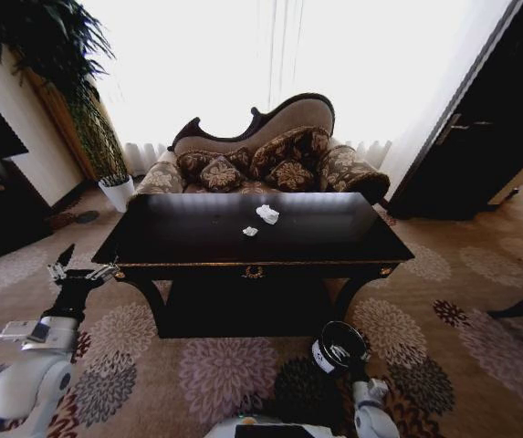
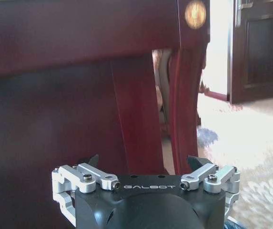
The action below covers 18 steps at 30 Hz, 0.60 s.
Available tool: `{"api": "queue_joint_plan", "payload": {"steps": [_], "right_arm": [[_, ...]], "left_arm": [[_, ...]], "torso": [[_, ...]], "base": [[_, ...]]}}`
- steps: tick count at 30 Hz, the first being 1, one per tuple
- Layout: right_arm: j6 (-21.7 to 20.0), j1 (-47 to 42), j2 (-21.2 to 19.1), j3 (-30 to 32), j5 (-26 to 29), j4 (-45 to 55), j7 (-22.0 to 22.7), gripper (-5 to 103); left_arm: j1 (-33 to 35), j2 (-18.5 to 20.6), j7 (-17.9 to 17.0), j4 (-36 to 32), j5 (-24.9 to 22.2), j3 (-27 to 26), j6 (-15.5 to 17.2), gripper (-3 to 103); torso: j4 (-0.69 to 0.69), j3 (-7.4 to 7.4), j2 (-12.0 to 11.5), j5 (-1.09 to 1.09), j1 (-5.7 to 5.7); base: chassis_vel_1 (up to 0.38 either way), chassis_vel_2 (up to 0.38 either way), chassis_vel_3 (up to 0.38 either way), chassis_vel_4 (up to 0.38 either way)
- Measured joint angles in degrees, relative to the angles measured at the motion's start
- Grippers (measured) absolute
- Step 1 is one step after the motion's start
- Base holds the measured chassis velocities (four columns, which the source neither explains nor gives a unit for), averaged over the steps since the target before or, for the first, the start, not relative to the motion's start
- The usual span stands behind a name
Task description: Move to the front of the table and place the trash on the table into the trash bin.
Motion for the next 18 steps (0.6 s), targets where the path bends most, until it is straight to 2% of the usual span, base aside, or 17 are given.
{"api": "queue_joint_plan", "payload": {"steps": [10, 18], "right_arm": [[0.9, -6.9, 2.4, 2.0, 1.1, 9.7, 0.0, 100], [0.4, -14.0, 5.0, 6.0, 1.3, 24.3, 1.0, 100]], "left_arm": [[0.0, 0.0, 0.0, 0.0, 0.0, 0.0, 0.0, 100], [0.0, 0.0, 0.0, 0.0, 0.0, 0.0, 0.0, 100]], "torso": [[-0.01, 0.0, 0.0, 0.0, 0.0], [-0.01, 0.0, 0.0, 0.0, 0.0]], "base": [[0.0, 0.0, 0.0, 0.0], [0.0, 0.0, 0.0, 0.0]]}}
